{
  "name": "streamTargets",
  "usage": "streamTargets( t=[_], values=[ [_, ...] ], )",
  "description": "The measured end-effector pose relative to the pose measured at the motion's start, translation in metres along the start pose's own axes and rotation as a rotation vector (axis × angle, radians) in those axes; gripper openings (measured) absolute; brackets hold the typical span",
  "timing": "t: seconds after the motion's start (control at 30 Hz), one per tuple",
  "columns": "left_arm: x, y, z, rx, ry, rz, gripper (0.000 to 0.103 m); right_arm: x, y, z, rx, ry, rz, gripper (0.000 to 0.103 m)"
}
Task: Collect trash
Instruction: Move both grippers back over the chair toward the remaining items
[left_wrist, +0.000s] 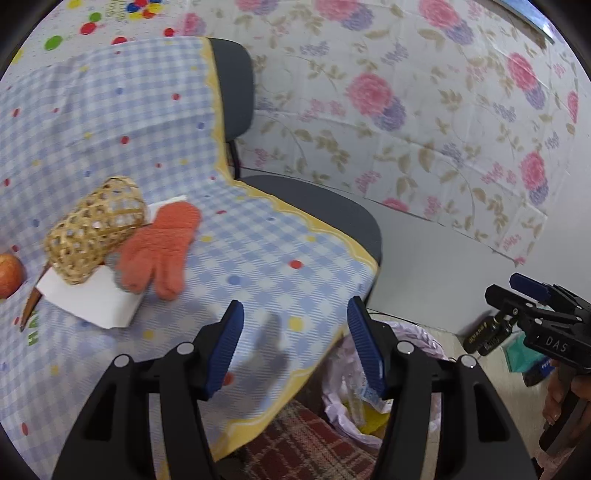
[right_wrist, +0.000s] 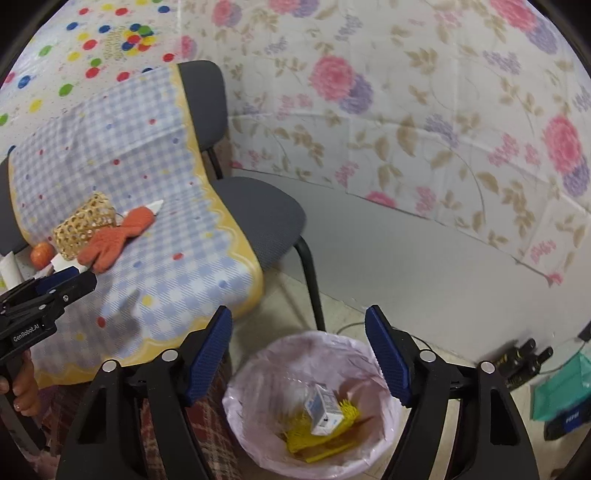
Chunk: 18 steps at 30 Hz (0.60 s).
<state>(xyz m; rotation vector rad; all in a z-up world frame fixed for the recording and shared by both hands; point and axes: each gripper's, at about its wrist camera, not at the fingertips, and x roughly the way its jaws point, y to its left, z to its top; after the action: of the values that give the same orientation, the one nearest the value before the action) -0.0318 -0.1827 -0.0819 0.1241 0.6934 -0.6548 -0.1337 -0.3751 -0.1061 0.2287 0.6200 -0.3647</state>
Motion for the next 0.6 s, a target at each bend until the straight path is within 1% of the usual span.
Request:
streamTargets(
  t=[0.07, 0.13, 0.23, 0.33, 0.4, 0.5, 0.53, 0.6],
  values=[
    [-0.004, 0.013, 0.002, -0.019, -0.012, 0.034, 0.057, 0.003, 0.013, 0.010, -0.020, -0.015, 0.024, 0.069],
    [-0.007, 0.024, 0.004, -0.035, -0.020, 0.063, 0.057, 0.007, 0.028, 0.019, -0.044, -0.032, 0.050, 0.063],
    [-0.013, 0.050, 0.005, -0.070, -0.030, 0.120, 0.059, 0.017, 0.051, 0.031, -0.085, -0.033, 0.086, 0.056],
    [-0.020, 0.075, 0.006, -0.101, -0.046, 0.180, 0.063, 0.029, 0.077, 0.041, -0.122, -0.031, 0.124, 0.053],
    [-0.024, 0.094, 0.008, -0.129, -0.060, 0.226, 0.065, 0.036, 0.091, 0.048, -0.145, -0.032, 0.151, 0.053],
    [-0.031, 0.122, 0.011, -0.167, -0.080, 0.272, 0.068, 0.043, 0.112, 0.057, -0.175, -0.043, 0.181, 0.055],
    [-0.033, 0.131, 0.013, -0.177, -0.085, 0.290, 0.069, 0.046, 0.120, 0.061, -0.185, -0.050, 0.183, 0.060],
    [-0.036, 0.145, 0.015, -0.190, -0.092, 0.318, 0.071, 0.053, 0.130, 0.067, -0.195, -0.058, 0.194, 0.066]
  ],
)
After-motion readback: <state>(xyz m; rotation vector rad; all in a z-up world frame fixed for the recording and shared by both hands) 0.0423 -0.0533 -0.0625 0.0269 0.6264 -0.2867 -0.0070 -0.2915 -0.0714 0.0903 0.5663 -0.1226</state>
